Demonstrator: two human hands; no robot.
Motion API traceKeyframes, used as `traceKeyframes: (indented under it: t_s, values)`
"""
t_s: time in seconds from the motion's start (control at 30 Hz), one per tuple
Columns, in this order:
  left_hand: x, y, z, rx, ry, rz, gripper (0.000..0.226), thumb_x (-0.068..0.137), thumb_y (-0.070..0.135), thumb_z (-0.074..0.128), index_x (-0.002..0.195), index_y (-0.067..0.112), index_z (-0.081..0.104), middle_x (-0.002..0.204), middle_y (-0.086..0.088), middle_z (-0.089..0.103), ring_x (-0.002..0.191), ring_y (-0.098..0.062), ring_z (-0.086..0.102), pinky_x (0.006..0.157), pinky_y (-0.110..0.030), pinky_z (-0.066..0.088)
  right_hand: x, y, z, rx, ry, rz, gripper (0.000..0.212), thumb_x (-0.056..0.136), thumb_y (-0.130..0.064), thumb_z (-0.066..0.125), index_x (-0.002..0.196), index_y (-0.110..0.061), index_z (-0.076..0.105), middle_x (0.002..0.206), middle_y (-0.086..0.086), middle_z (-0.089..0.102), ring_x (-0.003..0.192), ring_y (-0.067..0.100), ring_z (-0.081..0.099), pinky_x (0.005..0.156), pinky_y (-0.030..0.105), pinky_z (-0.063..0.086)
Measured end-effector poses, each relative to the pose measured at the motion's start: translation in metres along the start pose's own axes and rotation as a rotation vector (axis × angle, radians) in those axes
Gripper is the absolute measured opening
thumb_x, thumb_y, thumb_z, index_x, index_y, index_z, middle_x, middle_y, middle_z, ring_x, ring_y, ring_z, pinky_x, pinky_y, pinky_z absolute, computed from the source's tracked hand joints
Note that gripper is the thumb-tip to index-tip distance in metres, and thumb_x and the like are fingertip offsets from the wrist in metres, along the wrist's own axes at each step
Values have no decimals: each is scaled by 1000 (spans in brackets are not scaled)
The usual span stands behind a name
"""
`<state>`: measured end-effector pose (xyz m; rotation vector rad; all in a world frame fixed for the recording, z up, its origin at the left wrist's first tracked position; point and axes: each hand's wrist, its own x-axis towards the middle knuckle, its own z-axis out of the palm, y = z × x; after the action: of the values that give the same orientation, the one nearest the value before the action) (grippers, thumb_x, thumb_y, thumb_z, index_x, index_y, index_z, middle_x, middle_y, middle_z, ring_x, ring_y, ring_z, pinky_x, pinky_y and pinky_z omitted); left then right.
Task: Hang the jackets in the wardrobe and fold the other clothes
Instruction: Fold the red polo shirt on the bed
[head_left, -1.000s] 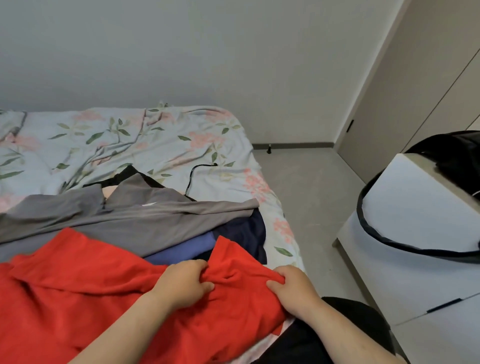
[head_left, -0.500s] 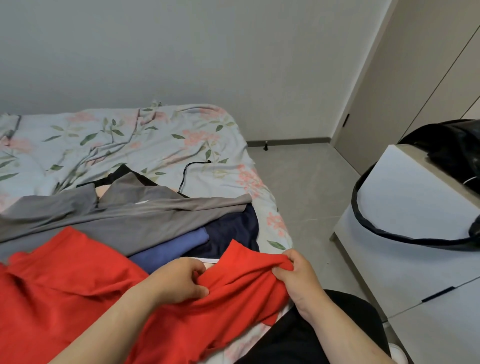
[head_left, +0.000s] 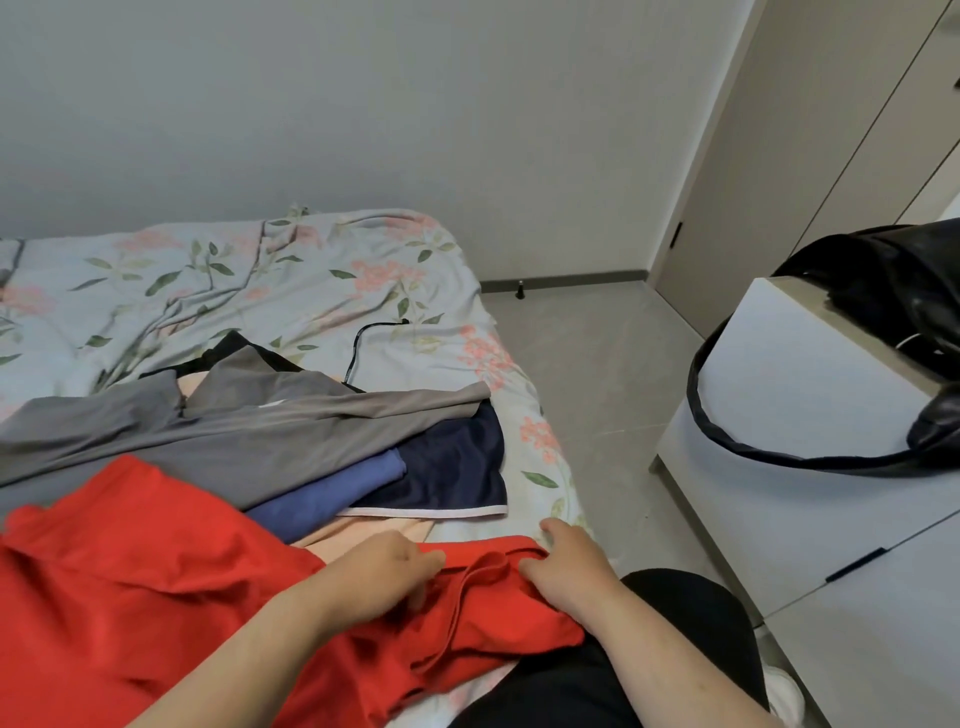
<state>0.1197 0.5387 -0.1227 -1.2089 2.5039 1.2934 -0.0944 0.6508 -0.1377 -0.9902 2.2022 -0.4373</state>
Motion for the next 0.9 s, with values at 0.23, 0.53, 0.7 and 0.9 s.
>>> traceKeyframes:
  t_s: [0.23, 0.53, 0.7, 0.9]
  values:
    - [16, -16, 8, 699, 292, -58, 58, 73, 57, 60, 126, 35, 54, 123, 9, 58, 118, -19, 51, 96, -34, 36, -4, -2, -7, 385, -3, -124, 7, 92, -24, 60, 88, -25, 66, 86, -2, 71, 82, 13, 67, 76, 30, 55]
    - [-2, -2, -74, -421, 77, -114, 30, 56, 16, 75, 76, 12, 53, 63, -3, 55, 58, -17, 52, 54, -26, 38, -21, -55, -59, 1049, -194, -172, 27, 87, 16, 51, 92, -8, 61, 80, 12, 64, 67, 22, 59, 68, 35, 50]
    - [-16, 21, -131, -929, -80, 54, 43, 54, 17, 80, 88, 3, 58, 80, -17, 57, 67, -25, 58, 58, -29, 50, -26, -86, -103, 1042, -254, -293, 40, 79, 21, 44, 91, -10, 67, 76, 8, 67, 61, 17, 62, 57, 26, 54]
    - [-18, 56, -135, -543, 229, 69, 27, 58, 18, 74, 56, 21, 46, 54, 0, 42, 48, -13, 35, 46, -25, 24, -27, -106, -113, 613, -32, -417, 37, 75, 14, 61, 83, -22, 66, 77, -6, 63, 65, 6, 57, 65, 19, 46]
